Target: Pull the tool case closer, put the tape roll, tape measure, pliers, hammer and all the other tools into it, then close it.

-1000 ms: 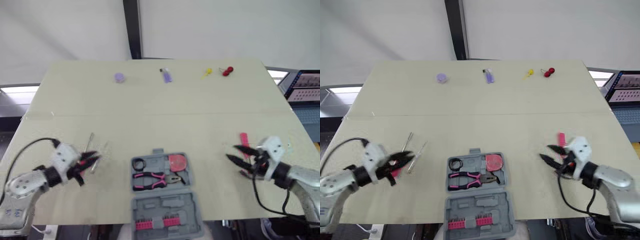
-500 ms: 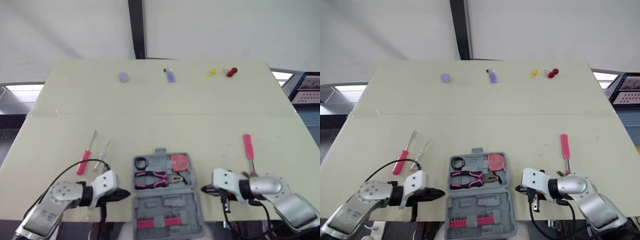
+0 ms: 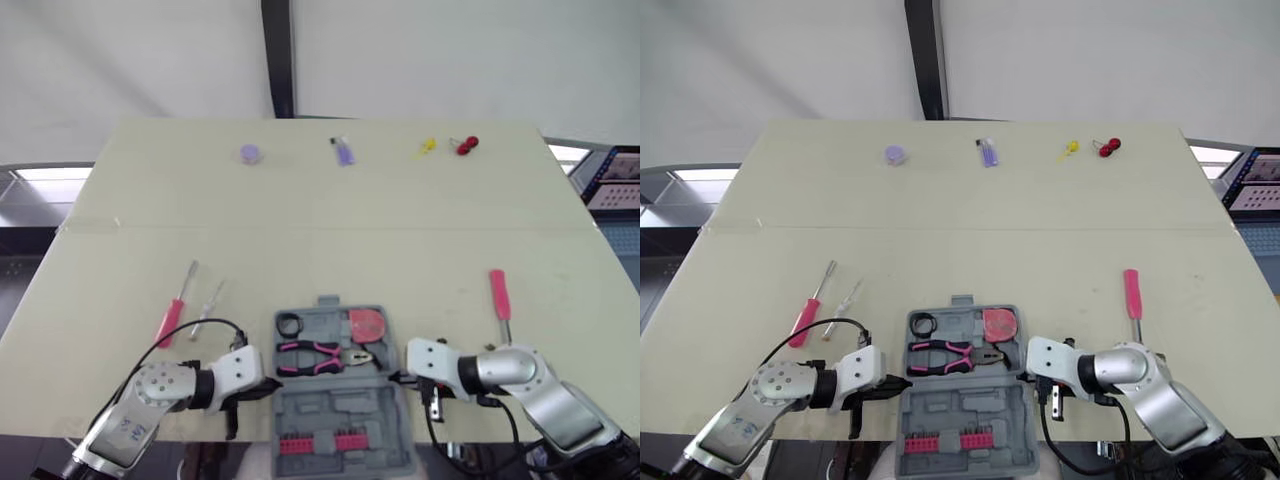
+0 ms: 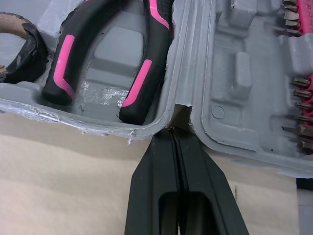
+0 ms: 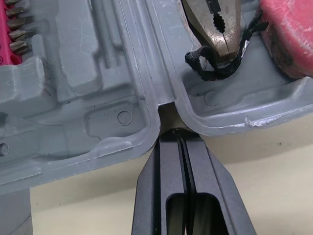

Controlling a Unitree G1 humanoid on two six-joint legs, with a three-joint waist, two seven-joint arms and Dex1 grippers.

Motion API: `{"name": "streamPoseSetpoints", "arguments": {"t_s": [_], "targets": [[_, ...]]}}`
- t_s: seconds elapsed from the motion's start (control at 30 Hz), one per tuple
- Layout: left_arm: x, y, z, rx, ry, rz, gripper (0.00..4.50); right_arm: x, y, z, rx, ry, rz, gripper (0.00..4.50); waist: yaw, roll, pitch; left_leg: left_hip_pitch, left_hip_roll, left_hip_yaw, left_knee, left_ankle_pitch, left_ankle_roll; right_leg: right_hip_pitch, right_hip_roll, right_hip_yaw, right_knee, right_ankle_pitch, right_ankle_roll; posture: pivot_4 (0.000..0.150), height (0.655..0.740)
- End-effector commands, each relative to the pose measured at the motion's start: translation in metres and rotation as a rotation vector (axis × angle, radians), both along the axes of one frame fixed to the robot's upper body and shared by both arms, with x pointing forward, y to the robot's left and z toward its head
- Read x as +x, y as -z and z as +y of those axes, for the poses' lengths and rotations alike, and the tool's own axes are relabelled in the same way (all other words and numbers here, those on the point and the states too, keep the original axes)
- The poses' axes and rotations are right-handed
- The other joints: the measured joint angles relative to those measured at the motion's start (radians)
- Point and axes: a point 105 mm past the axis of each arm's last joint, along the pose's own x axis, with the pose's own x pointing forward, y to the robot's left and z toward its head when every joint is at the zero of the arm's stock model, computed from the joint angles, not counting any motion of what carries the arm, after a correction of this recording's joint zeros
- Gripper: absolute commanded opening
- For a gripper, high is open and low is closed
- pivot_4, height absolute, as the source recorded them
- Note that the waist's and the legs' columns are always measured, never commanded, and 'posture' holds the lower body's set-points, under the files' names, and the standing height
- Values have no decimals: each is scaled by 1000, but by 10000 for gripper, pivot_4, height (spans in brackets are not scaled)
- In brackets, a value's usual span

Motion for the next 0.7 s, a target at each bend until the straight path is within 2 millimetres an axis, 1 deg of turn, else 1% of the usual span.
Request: {"name": "streamPoseSetpoints", "arguments": {"t_s": [0.03,0.2,0.33,0.4,0.53,0.7], "targets": [[14,-10,-9,-3,2,-100,0,3,-8,13,42,-25,-34,494,1,0,0,0,0,0,1,0,0,0,0,0,0,0,0,1500,7400],[38,-24,-9,7,-24,-182,0,15,-12,8,32,10,-77,494,-1,0,0,0,0,0,1,0,0,0,0,0,1,0,0,1500,7400],[53,-29,-10,9,-50,-216,0,29,-16,7,33,38,-130,494,-4,0,0,0,0,0,0,0,0,-1,0,0,1,0,0,1500,7400],[56,-30,-12,3,-52,-215,0,36,-18,7,31,45,-156,494,-6,0,0,0,0,0,0,0,0,-1,0,-1,1,0,0,1500,7400],[55,-29,-15,-7,-43,-206,0,42,-20,6,28,53,-174,494,-6,0,0,0,0,0,-1,0,0,-1,0,-1,1,0,0,1500,7400],[52,-28,-15,-8,-45,-200,0,47,-21,5,29,60,-189,494,-6,0,0,0,0,0,0,0,0,-1,0,-1,1,0,0,1500,7400]]}}
